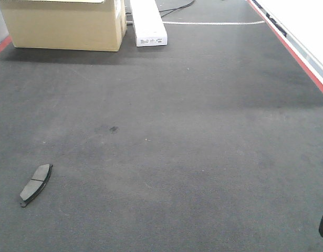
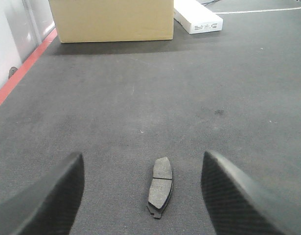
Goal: Move and align brake pads A on conveyor
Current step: 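Raise the open left gripper away from the placed pad, then lower the right gripper to the belt and release its brake pad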
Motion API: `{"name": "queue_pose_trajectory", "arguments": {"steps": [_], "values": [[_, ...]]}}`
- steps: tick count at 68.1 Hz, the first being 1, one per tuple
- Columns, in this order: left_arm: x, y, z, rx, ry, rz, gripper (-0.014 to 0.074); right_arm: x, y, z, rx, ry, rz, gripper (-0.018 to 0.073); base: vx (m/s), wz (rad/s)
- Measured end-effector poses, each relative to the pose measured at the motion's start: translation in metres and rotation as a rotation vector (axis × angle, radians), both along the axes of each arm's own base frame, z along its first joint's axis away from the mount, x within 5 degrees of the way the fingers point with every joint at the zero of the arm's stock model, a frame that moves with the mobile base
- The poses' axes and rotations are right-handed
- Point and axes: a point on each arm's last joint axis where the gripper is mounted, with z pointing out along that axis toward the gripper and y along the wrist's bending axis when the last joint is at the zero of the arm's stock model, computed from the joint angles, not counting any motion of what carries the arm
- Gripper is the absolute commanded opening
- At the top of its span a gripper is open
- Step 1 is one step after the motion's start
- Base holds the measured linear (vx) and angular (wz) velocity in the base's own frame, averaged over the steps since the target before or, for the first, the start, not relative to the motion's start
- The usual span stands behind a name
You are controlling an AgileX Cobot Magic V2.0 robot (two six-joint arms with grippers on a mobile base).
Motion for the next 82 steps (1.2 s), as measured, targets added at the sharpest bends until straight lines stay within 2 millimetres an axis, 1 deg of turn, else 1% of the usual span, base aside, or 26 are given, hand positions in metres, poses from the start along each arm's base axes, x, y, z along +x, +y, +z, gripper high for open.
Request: {"name": "queue_pose_trajectory", "arguments": {"steps": [8,18,23,27,39,49,62,68,73,82], "values": [[0.000,0.000,0.000,0.000,0.000,0.000,0.0481,0.006,-0.001,-0.004,-0.002,0.044,-0.019,-0.0010,0.00,0.00],[0.000,0.000,0.000,0.000,0.000,0.000,0.0481,0.020,-0.001,-0.013,-0.018,0.186,-0.038,-0.0010,0.00,0.00],[0.000,0.000,0.000,0.000,0.000,0.000,0.0481,0.030,0.000,-0.012,-0.025,0.242,-0.038,-0.0010,0.00,0.00],[0.000,0.000,0.000,0.000,0.000,0.000,0.0481,0.040,0.001,-0.006,-0.028,0.271,-0.039,-0.0010,0.00,0.00],[0.000,0.000,0.000,0.000,0.000,0.000,0.0481,0.079,0.004,0.005,-0.056,0.413,-0.034,-0.0010,0.00,0.00],[0.000,0.000,0.000,0.000,0.000,0.000,0.0481,0.112,0.007,0.003,-0.104,0.567,-0.013,-0.0010,0.00,0.00],[0.000,0.000,0.000,0.000,0.000,0.000,0.0481,0.155,0.011,0.003,-0.131,0.705,-0.002,-0.0010,0.00,0.00],[0.000,0.000,0.000,0.000,0.000,0.000,0.0481,0.177,0.013,0.000,-0.144,0.759,0.012,-0.0010,0.00,0.00],[0.000,0.000,0.000,0.000,0.000,0.000,0.0481,0.192,0.015,-0.005,-0.146,0.799,0.017,-0.0010,0.00,0.00],[0.000,0.000,0.000,0.000,0.000,0.000,0.0481,0.215,0.018,-0.022,-0.151,0.871,0.019,-0.0010,0.00,0.00]]}}
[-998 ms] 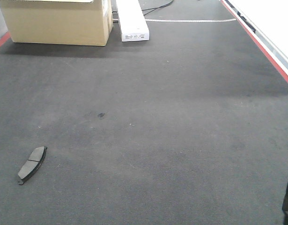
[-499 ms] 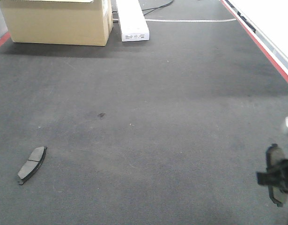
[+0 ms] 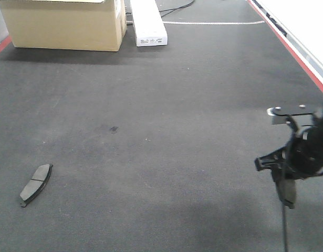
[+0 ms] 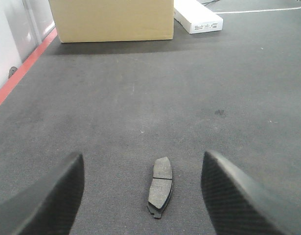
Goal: Move and align brake pads A on conveyor
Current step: 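Lower the right gripper to the belt and release its brake pad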
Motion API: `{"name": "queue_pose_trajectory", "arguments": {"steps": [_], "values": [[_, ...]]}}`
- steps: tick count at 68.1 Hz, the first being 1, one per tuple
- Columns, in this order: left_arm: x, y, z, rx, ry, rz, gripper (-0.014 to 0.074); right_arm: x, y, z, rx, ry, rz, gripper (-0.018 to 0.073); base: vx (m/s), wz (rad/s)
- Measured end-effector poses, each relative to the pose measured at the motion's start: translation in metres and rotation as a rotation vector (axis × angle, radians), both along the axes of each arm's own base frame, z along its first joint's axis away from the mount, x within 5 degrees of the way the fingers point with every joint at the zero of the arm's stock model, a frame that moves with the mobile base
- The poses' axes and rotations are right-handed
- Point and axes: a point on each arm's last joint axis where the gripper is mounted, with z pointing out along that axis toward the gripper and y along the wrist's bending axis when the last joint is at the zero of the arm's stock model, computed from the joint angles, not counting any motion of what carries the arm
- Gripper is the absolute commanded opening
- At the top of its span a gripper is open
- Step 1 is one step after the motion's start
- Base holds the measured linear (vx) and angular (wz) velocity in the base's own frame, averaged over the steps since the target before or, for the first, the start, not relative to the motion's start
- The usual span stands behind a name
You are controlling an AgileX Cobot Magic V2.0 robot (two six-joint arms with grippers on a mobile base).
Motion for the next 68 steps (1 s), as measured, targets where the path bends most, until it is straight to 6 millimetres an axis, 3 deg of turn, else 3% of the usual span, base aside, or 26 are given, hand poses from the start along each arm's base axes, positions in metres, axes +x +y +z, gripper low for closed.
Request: {"name": "queue_pose_trajectory", "arguments": {"steps": [19,38,57,68], "values": [[0.000,0.000,0.000,0.000,0.000,0.000,0.0481,0.032,0.003,-0.041,-0.011,0.118,-0.001,-0.0010,0.00,0.00],[0.000,0.000,0.000,0.000,0.000,0.000,0.0481,0.046,0.005,-0.070,-0.017,0.176,0.012,-0.0010,0.00,0.00],[0.000,0.000,0.000,0.000,0.000,0.000,0.0481,0.048,0.005,-0.074,-0.020,0.187,0.045,0.0008,0.00,0.00],[0.000,0.000,0.000,0.000,0.000,0.000,0.0481,0.048,0.005,-0.074,-0.020,0.187,0.047,0.0105,0.00,0.00]]}}
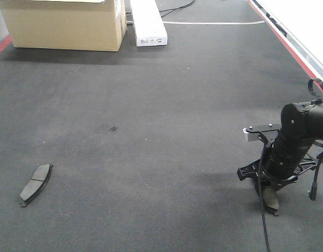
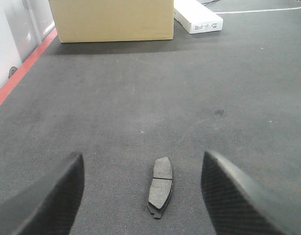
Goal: Move and align brake pads A on conveyor
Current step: 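Lower the right gripper to the belt and release its brake pad, then raise the open right gripper away from the placed pad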
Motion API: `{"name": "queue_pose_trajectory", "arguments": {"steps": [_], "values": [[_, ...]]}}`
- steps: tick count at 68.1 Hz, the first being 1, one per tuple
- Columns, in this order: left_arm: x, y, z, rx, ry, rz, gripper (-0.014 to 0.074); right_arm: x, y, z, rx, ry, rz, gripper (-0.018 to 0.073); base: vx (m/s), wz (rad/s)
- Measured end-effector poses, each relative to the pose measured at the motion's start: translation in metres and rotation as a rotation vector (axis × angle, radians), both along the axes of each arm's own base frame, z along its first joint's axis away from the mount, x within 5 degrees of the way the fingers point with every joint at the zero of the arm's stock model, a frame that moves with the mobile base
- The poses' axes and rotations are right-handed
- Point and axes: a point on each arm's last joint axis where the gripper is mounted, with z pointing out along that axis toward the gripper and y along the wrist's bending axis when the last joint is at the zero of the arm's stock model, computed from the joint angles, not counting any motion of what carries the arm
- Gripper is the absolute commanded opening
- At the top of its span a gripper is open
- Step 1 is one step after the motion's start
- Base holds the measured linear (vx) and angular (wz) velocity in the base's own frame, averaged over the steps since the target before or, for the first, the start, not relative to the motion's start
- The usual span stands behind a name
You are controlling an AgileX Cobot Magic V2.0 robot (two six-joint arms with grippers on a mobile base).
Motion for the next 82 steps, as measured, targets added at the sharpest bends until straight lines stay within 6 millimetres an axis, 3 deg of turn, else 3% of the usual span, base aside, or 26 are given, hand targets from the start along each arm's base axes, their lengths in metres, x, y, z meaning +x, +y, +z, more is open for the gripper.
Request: {"name": "queue_pose_trajectory", "arguments": {"steps": [22,29,38,48,59,82], "values": [[0.000,0.000,0.000,0.000,0.000,0.000,0.0481,0.000,0.000,0.000,-0.002,-0.003,0.024,0.0490,0.00,0.00],[0.000,0.000,0.000,0.000,0.000,0.000,0.0481,0.000,0.000,0.004,-0.002,-0.020,0.027,0.0542,0.00,0.00],[0.000,0.000,0.000,0.000,0.000,0.000,0.0481,-0.001,0.000,0.019,0.002,-0.070,0.028,0.0545,0.00,0.00],[0.000,0.000,0.000,0.000,0.000,0.000,0.0481,-0.007,-0.001,0.050,0.011,-0.174,0.028,0.0545,0.00,0.00],[0.000,0.000,0.000,0.000,0.000,0.000,0.0481,-0.022,-0.002,0.098,0.024,-0.335,0.028,0.0545,0.00,0.00],[0.000,0.000,0.000,0.000,0.000,0.000,0.0481,-0.074,-0.007,0.187,0.052,-0.632,0.021,0.0541,0.00,0.00]]}}
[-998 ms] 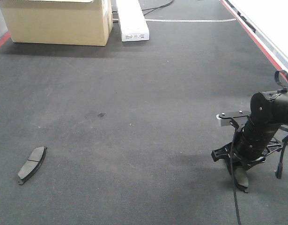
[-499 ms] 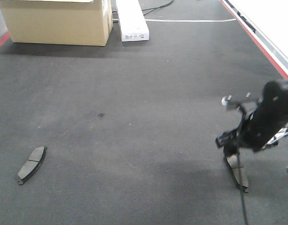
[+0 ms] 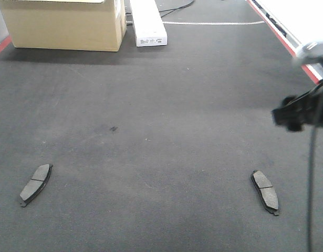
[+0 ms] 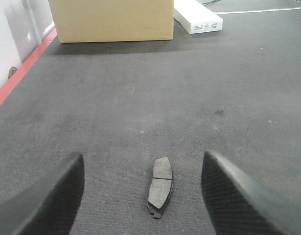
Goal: Move and align brake pads A on conveyor
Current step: 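Raise the open right gripper away from the placed pad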
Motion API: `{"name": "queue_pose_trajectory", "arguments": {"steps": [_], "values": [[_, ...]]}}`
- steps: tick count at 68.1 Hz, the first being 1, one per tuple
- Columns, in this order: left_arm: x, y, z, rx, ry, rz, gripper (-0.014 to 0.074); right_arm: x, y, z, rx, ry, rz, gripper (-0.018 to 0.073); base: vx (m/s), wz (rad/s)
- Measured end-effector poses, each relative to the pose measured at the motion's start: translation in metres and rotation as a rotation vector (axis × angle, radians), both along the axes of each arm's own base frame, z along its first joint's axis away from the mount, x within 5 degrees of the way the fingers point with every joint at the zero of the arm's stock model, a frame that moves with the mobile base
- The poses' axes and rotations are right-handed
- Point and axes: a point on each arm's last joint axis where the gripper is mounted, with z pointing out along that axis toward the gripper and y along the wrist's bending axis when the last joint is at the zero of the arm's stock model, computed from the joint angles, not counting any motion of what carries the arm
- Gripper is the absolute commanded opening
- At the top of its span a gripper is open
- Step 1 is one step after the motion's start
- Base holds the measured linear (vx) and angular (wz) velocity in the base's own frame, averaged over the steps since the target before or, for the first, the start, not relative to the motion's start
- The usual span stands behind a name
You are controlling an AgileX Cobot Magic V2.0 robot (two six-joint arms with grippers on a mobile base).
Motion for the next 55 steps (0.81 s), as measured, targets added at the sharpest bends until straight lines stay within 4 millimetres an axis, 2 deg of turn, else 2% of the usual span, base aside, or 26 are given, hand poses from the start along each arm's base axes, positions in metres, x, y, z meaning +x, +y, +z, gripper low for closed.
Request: {"name": "queue_pose_trajectory", "arguments": {"steps": [7,15,40,55], "values": [[0.000,0.000,0.000,0.000,0.000,0.000,0.0481,-0.023,-0.002,0.019,0.011,-0.089,-0.002,0.0541,0.00,0.00],[0.000,0.000,0.000,0.000,0.000,0.000,0.0481,-0.054,-0.005,0.021,0.025,-0.198,-0.003,0.0541,0.00,0.00],[0.000,0.000,0.000,0.000,0.000,0.000,0.0481,-0.153,-0.015,-0.026,0.051,-0.369,-0.012,0.0540,0.00,0.00],[0.000,0.000,0.000,0.000,0.000,0.000,0.0481,-0.189,-0.019,-0.051,0.049,-0.441,-0.010,0.0540,0.00,0.00]]}}
